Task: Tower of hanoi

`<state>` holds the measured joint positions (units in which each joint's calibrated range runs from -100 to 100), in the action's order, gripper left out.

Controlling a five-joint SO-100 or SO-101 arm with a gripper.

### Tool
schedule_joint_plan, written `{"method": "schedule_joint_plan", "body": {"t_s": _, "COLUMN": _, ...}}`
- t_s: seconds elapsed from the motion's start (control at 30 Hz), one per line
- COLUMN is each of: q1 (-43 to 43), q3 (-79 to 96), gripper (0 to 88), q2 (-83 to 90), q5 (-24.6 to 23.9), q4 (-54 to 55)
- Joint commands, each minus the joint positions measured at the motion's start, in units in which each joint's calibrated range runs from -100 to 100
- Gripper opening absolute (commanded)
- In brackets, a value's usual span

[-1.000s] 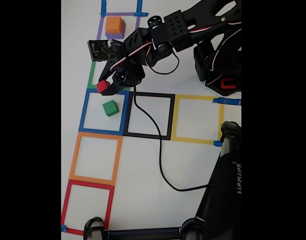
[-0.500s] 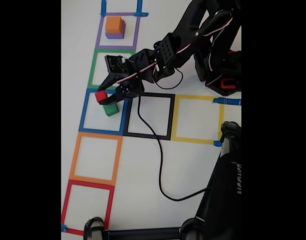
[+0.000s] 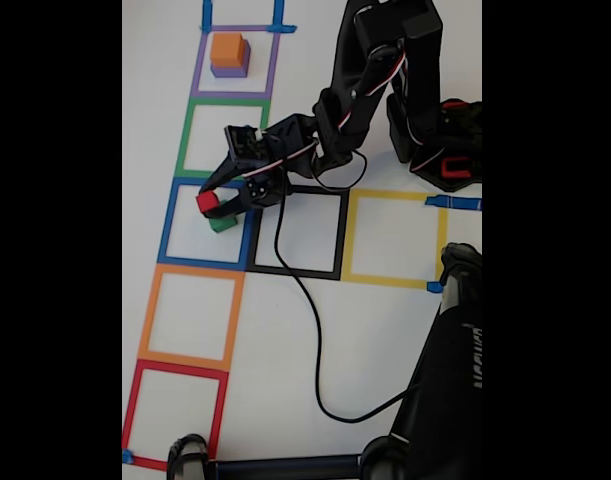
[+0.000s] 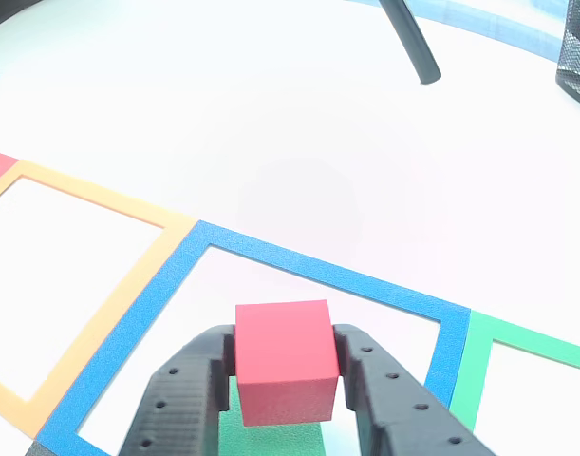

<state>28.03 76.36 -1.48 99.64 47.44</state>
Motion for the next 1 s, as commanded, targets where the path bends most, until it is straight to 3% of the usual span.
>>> {"method": "schedule_joint_plan", "body": {"t_s": 0.0, "q1": 0.3, "q3": -1.0, "gripper": 0.1, "q2": -0.8, "q5": 0.4, "q4": 2.8}}
{"method": "schedule_joint_plan", "body": {"t_s": 0.97, "q1": 0.2, "q3": -1.1, "gripper": 0.2, "q2": -6.6, "q5": 0.4, "q4": 7.5}}
